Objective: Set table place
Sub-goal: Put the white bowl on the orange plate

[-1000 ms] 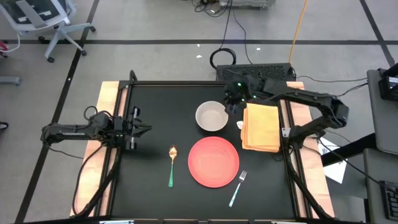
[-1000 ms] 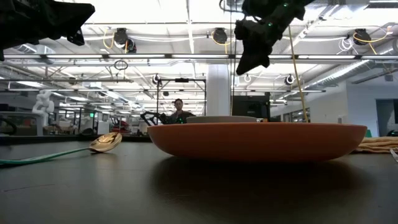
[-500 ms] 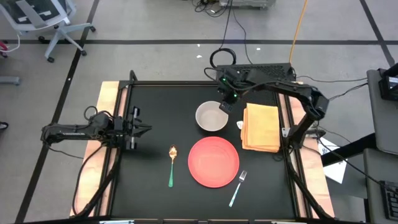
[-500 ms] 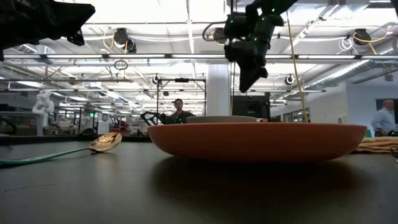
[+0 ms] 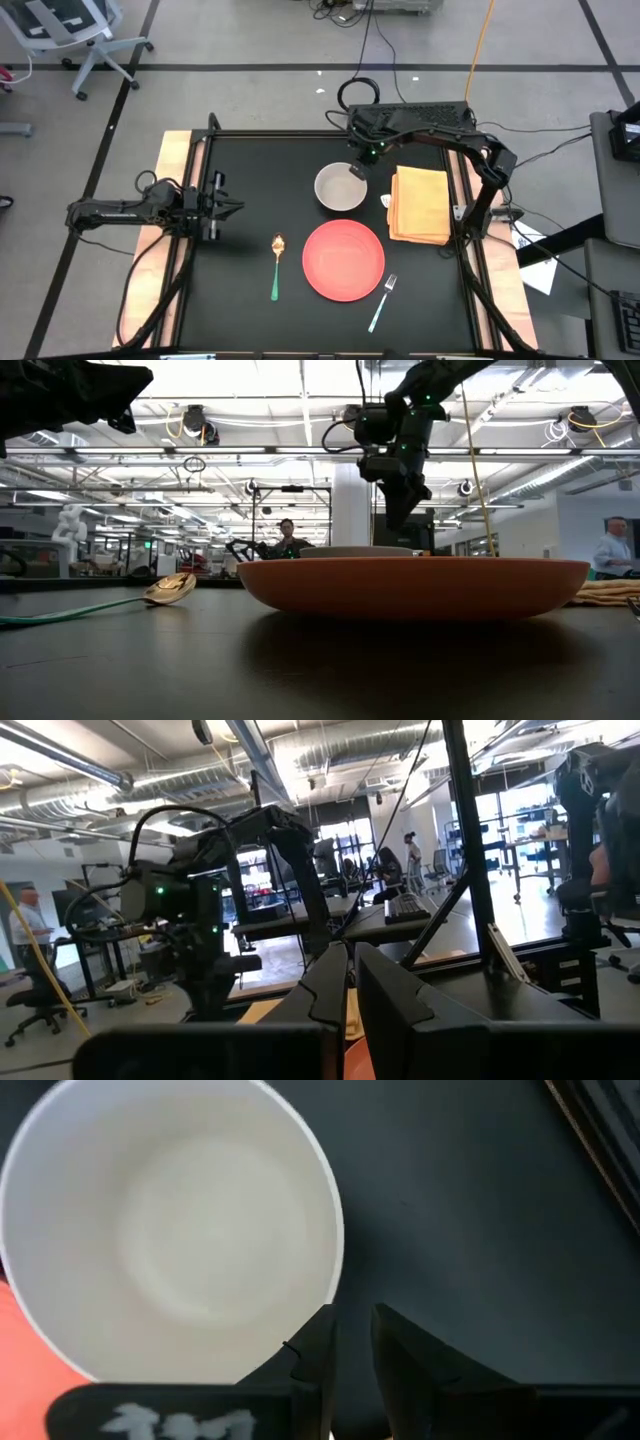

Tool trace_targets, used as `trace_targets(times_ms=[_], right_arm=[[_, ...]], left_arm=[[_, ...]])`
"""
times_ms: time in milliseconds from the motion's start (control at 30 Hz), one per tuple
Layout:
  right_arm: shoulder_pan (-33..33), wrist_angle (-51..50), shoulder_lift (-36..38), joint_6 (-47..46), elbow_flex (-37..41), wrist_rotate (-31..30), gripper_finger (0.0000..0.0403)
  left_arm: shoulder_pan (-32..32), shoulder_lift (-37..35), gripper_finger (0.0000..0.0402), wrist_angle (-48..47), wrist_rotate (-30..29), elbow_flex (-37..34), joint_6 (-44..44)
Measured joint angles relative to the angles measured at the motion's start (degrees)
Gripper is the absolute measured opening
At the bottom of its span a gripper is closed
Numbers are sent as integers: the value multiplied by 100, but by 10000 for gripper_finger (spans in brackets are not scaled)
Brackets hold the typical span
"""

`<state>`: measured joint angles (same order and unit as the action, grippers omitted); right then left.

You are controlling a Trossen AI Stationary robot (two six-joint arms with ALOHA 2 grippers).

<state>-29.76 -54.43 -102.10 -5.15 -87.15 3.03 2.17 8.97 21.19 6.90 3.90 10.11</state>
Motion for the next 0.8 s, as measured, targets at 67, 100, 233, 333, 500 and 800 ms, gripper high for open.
trace_targets(times_ms=[67, 100, 233, 333, 500, 800], right_arm=[[26, 60, 0, 15, 0, 2, 59], [38, 82, 0, 14, 0, 4, 59], [97, 116, 2, 100, 0, 6, 64], [130, 139, 2, 110, 0, 6, 87], [141, 138, 2, 0, 0, 139, 160], [124, 235, 2, -337, 0, 159, 209]], left_arm=[[0, 0, 31, 0, 0, 0, -9], [0, 0, 31, 0, 0, 0, -9], [0, 0, 31, -2, 0, 0, -9], [0, 0, 31, -8, 0, 0, -9], [-1, 0, 31, -11, 1, 0, -9], [-2, 0, 31, -15, 2, 0, -9]])
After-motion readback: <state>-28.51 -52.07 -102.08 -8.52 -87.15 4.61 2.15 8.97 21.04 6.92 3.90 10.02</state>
